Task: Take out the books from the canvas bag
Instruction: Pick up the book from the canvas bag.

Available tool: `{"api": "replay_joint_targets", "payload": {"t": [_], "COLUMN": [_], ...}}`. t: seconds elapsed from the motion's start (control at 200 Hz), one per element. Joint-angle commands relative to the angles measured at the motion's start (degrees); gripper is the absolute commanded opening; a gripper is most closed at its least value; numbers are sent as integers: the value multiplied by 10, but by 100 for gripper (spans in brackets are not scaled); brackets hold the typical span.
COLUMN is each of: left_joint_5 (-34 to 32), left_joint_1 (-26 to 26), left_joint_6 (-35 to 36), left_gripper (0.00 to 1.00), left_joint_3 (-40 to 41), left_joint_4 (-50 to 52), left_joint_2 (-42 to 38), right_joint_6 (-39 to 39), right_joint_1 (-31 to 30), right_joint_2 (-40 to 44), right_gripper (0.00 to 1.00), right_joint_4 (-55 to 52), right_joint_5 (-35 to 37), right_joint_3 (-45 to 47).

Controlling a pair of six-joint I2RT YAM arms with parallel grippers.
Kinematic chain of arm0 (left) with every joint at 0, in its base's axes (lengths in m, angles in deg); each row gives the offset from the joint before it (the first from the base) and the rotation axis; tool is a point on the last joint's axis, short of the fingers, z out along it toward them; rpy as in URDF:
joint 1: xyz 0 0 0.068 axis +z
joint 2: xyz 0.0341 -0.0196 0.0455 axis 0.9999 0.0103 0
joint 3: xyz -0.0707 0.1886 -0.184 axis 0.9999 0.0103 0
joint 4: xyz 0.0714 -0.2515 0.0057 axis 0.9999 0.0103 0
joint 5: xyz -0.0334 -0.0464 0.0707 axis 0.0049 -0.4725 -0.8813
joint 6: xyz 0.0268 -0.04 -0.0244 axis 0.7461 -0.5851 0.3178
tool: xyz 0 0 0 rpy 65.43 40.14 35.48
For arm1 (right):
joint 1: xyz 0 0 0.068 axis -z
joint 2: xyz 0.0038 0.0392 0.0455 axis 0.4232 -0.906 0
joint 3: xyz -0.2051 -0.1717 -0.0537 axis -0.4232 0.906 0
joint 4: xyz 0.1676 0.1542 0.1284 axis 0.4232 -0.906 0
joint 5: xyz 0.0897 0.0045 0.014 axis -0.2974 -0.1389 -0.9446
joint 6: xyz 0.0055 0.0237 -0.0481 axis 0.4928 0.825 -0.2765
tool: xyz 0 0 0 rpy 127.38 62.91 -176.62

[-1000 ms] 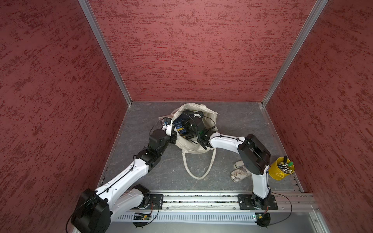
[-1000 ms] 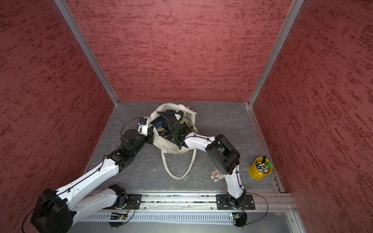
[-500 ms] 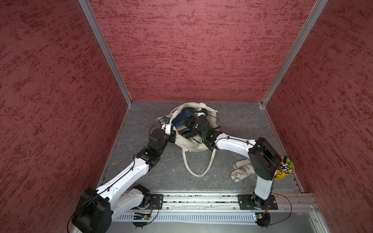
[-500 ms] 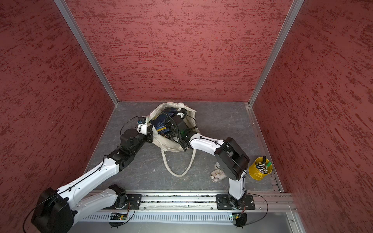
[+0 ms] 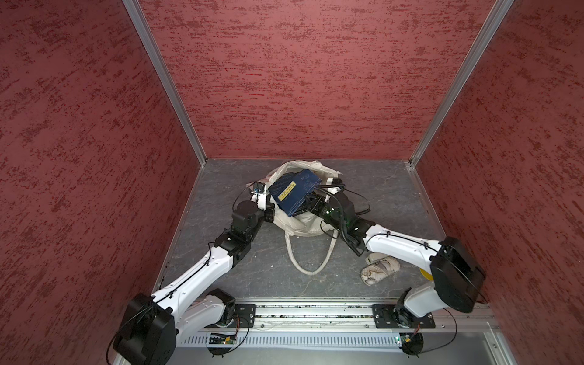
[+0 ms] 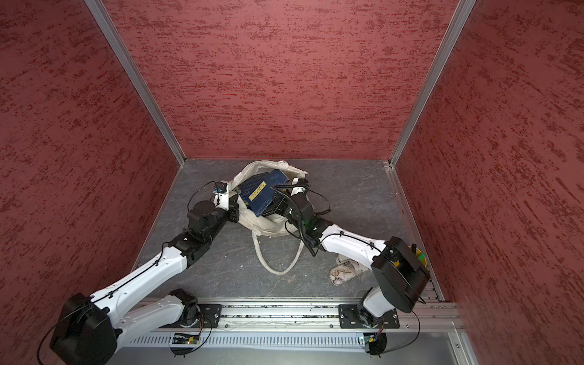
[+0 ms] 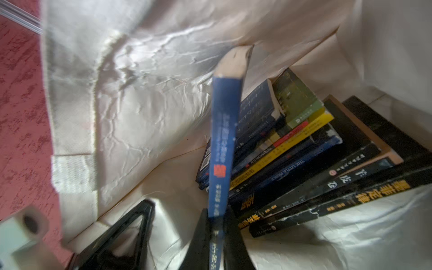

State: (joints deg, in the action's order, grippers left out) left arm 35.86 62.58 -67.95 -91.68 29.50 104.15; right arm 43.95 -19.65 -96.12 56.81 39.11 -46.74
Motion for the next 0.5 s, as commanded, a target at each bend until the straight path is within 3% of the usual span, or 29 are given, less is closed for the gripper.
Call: {"api": "replay_joint_targets", "payload": {"t": [0.0, 0.235, 0.496], "left_joint_5": [-19, -18, -11], "left_joint_1": [10, 11, 22], "left_joint_6": [-3, -4, -3], "left_gripper": [0, 0, 0], "left_joint_3": [-16, -17, -19], "left_joint_4": [-23, -22, -5], "left_joint_2": [0, 2, -1], "right_joint_6": [-30, -82, -137], "right_joint_1": [0, -10, -23], "right_joint_2": [63, 160, 272], "right_gripper": [0, 0, 0], "right_joint_4": [32, 11, -23], "right_joint_5": [-14, -28, 15], "right_joint_3": [12, 39, 47]}}
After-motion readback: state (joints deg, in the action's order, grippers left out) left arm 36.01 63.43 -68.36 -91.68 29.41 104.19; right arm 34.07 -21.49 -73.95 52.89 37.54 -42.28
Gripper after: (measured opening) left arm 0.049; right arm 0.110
